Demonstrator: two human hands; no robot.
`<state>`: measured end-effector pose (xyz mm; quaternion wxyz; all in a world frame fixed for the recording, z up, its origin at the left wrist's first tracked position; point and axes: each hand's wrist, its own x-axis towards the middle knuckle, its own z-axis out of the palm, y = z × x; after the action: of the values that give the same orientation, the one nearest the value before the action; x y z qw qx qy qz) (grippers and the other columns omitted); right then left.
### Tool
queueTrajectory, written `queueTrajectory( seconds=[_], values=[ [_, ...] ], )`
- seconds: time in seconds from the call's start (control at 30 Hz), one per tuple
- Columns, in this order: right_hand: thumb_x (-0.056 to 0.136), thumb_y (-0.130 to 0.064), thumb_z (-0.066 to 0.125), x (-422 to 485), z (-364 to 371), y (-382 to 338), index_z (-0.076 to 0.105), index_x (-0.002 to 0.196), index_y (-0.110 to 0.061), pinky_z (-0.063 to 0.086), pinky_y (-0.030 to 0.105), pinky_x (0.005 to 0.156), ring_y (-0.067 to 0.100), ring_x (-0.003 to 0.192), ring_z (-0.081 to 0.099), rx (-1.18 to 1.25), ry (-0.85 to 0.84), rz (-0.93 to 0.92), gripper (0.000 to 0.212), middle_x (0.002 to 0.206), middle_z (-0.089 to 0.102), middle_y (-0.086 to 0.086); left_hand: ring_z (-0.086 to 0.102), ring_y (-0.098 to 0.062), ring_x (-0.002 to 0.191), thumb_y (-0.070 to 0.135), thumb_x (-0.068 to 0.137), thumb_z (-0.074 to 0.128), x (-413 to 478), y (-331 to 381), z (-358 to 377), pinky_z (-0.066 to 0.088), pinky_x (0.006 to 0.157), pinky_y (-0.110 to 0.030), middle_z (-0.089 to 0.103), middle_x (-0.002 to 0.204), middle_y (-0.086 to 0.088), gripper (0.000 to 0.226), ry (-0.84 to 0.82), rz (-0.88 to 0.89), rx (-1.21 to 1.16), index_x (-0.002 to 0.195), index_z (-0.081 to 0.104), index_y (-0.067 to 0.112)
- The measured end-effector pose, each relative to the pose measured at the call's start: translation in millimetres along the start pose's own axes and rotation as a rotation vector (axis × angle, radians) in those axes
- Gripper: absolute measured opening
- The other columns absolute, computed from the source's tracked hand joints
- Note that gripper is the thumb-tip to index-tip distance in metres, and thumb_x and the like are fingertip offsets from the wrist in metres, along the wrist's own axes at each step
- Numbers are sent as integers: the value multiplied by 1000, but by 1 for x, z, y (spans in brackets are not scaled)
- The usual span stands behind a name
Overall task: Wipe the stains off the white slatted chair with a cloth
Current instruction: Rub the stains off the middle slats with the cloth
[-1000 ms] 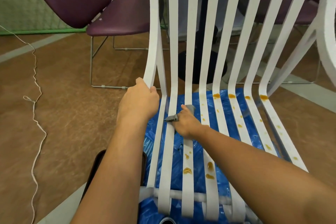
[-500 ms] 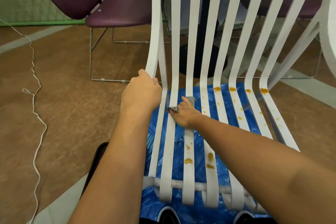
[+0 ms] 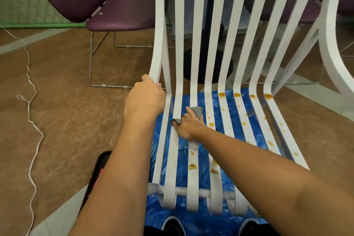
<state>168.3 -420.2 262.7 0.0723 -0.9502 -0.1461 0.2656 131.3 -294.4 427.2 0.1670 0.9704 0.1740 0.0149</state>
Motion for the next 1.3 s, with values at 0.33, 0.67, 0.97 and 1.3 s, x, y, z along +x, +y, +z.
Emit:
queueTrajectory(
  seconds=[0.33, 0.67, 0.97, 1.3],
  values=[
    [102, -55, 9, -113, 48, -24, 42, 143, -1, -1, 58, 120, 15, 148, -25, 105, -42, -85, 74, 159, 21, 5, 62, -36, 101, 35, 109, 34, -1, 0, 1, 43, 70, -43, 60, 124, -20, 34, 4, 0, 17, 128, 42, 8],
    [105, -43, 13, -71, 25, -18, 19, 155, -25, 4, 69, 115, 29, 148, -24, -36, -72, -93, 54, 159, 17, 16, 67, -36, 94, 31, 108, 38, -12, 1, 4, 39, 63, -39, 68, 111, -18, 29, 126, 61, 173, 120, 48, 6],
    [103, -56, 19, -188, 104, -45, 38, 149, -8, 8, 55, 121, 22, 150, -18, 77, 153, -161, 70, 159, 26, 8, 63, -34, 107, 32, 99, 57, -45, -16, 5, 38, 67, -39, 47, 141, -16, 87, 25, 107, 344, 160, -3, 11],
    [93, -69, 5, -199, 127, -53, 52, 139, -23, 23, 33, 119, -6, 145, 3, 440, 437, -99, 80, 149, 39, -15, 63, -30, 87, 37, 100, 46, -106, -32, 9, 38, 62, -35, 61, 115, -10, 57, 247, 5, 45, 153, 29, 26]
  ],
)
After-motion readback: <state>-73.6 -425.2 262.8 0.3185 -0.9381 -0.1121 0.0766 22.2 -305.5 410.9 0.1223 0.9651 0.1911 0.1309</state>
